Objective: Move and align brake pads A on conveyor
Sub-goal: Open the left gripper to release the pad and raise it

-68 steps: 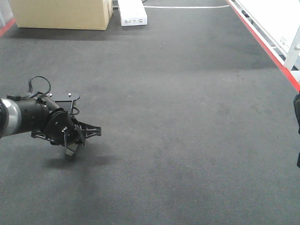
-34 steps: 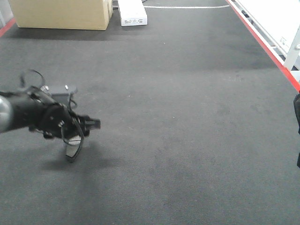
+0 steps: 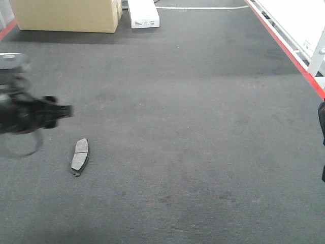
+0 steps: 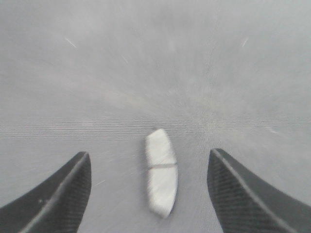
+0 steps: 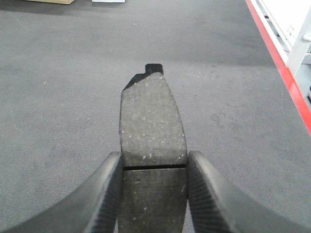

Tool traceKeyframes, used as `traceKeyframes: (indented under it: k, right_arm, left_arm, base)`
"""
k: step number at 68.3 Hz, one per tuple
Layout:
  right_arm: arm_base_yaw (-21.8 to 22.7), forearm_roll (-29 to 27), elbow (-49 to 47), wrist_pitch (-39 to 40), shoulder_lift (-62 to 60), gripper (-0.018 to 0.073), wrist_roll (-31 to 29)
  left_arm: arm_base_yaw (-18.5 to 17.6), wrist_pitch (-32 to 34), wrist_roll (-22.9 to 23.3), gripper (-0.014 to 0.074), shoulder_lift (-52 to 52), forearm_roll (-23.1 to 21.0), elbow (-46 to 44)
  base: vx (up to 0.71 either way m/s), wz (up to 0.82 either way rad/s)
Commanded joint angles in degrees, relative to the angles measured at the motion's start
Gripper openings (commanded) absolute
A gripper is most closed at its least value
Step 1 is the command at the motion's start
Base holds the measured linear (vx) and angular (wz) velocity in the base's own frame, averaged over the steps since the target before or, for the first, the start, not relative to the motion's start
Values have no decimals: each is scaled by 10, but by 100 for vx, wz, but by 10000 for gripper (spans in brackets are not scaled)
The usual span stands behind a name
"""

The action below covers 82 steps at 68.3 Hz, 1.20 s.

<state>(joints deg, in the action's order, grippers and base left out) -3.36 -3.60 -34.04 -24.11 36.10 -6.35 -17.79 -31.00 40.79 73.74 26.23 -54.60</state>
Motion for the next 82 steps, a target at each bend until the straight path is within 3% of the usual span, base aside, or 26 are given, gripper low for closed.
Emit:
traceKeyframes:
  k: [1,16,24,33,48,82]
  right_arm:
    - [0,0,-17,54,-1,78,-4]
    - [0,0,-17,54,-1,78,-4]
    - [0,0,-17,54,-1,78,-4]
    - [0,0,-17,54,-1,78,-4]
    - [0,0,-17,54,-1,78,-4]
    - [0,0,-17,54,-1,78,-4]
  left_arm:
    - [-2,15,3,502,-86,16,22]
    - [-2,-1,3,497,-227,24,104]
    - [-2,-2,3,438,-288,24,136]
    - [-2,-5,3,306,-347,24,165]
    - [-2,-15,3,-11,-393,23,192]
    - [-2,-15,3,-8,-393,23,191]
  base:
    - [0,0]
    - [0,0]
    - [0,0]
    - [0,0]
    - [0,0]
    - [0,0]
